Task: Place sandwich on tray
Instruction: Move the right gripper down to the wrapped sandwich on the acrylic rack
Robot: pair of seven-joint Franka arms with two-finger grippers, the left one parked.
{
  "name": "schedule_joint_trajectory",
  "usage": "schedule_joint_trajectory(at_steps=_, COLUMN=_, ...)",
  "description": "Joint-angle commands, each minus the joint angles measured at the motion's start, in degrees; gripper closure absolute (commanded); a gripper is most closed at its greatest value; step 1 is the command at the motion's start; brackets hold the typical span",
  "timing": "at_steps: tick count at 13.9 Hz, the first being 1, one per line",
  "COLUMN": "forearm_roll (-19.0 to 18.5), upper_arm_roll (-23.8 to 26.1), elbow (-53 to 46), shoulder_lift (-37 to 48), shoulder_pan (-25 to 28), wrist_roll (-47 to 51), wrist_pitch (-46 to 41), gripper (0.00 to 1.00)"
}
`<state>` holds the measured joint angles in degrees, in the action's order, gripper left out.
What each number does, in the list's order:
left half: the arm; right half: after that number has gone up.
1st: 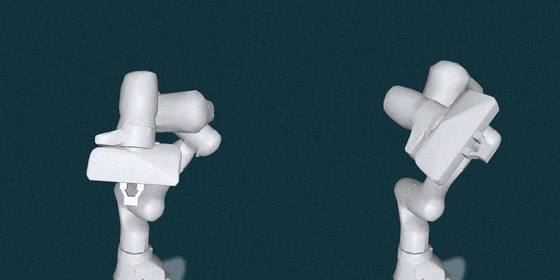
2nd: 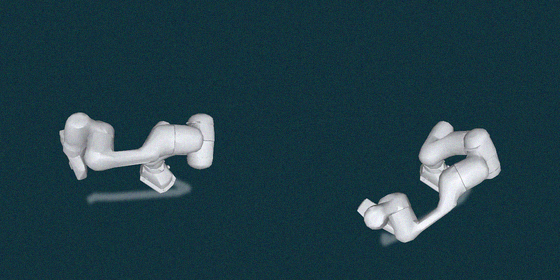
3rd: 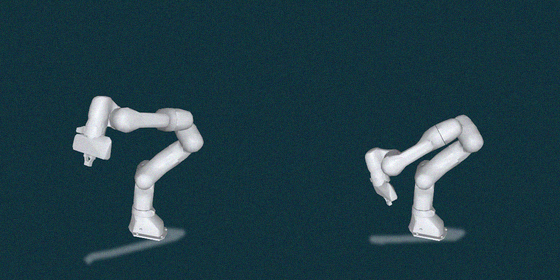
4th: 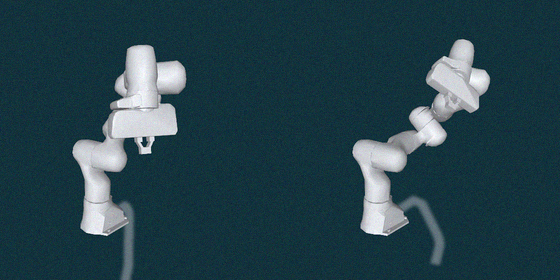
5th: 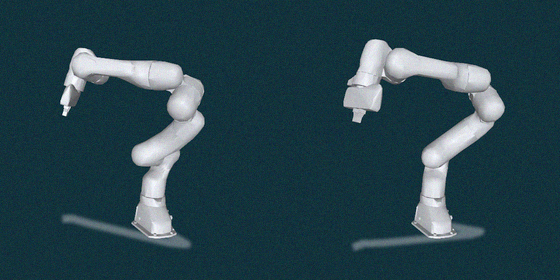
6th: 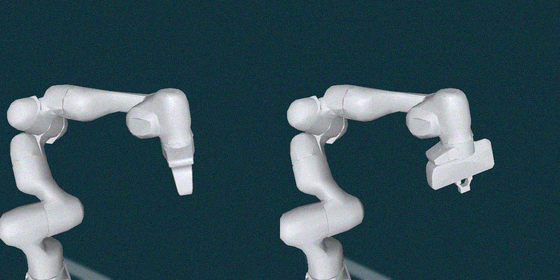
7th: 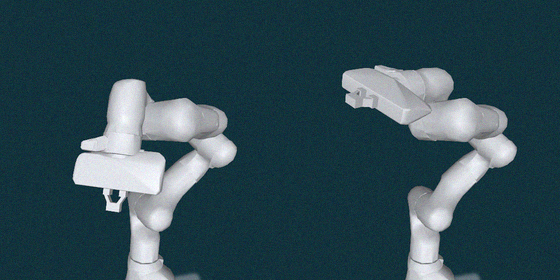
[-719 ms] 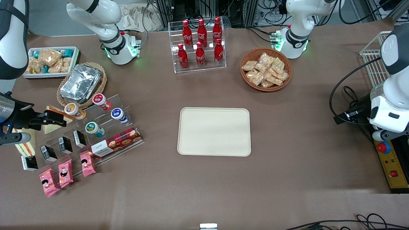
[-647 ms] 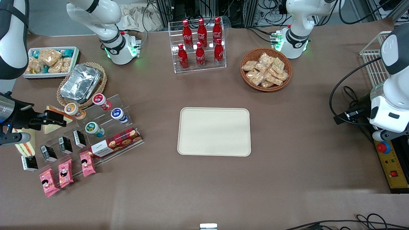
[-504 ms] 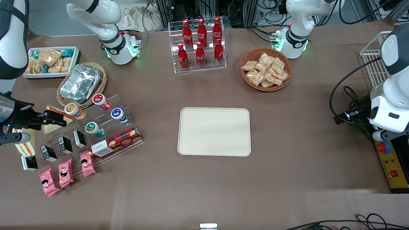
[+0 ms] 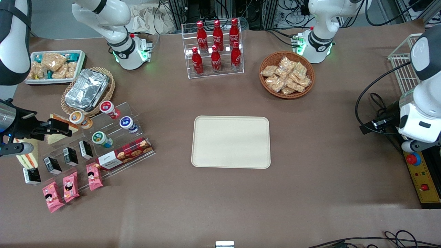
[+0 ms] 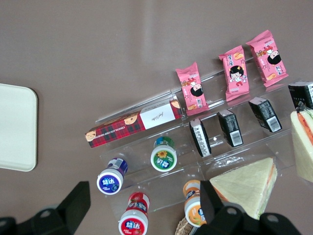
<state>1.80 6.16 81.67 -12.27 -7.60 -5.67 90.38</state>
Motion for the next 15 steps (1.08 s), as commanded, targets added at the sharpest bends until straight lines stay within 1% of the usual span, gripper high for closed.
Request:
schedule_joint_trajectory(at_steps=1, forearm_roll=-0.65, upper_arm_roll=-0.1, elbow=-0.02, shoulder_lift=0.49, shoulder_pan=-0.13, wrist_roll=-0.4, wrist_pitch=-0.91, gripper=0.0)
schedule_joint_trajectory(at_steps=4, forearm_roll=-1.09, upper_arm_roll=-0.27, elbow=0.06, shoulder_lift=0.66, shoulder_pan=0.22, wrist_roll=0.22, wrist_pitch=-1.0, gripper=0.0)
schedule_joint_trajectory(at_steps=5, forearm_roll=-1.96, upper_arm_roll=-0.19, elbow=0.15, shoulder_lift=0.66, shoulder_pan=0.05, wrist_roll=0.3, wrist_pitch=-1.0, gripper=0.0)
schedule_joint_trajectory(at_steps=8, forearm_roll=-2.5, upper_arm_roll=-0.71, elbow=0.24, shoulder_lift=1.19, shoulder_pan=-0.66, wrist_roll=0.22, wrist_pitch=-2.14, gripper=0.0)
schedule_joint_trajectory(at_steps=9, forearm_roll=-3.89, upper_arm_roll=-1.24, elbow=0.67, shoulder_lift=1.02, shoulder_pan=-0.66, wrist_roll=-0.31, wrist_pitch=-2.92, gripper=0.0)
schedule_joint_trajectory(at_steps=10, forearm_roll=-4.34, upper_arm_roll=-1.24, elbow=0.77, shoulder_lift=0.93, shoulder_pan=-0.66, wrist_roll=-0.57, wrist_pitch=-5.1, gripper=0.0)
schedule_joint_trajectory(at_steps=12, forearm_roll=-4.43, upper_arm_roll=-1.68, elbow=0.68, shoulder_lift=1.19, shoulder_pan=-0.92, wrist_roll=-0.66, wrist_pitch=-5.83, gripper=0.0)
schedule_joint_trajectory(at_steps=14, forearm_roll=-4.17, upper_arm_roll=-2.21, elbow=0.77, shoulder_lift=1.72, shoulder_pan=-3.28, wrist_roll=-2.49, wrist_pitch=-6.18, gripper=0.0)
schedule_joint_trajectory(at_steps=15, forearm_roll=-4.0, upper_arm_roll=-2.21, elbow=0.85, shoulder_lift=1.72, shoulder_pan=-4.78, wrist_roll=-5.99, wrist_pitch=-6.09, gripper=0.0)
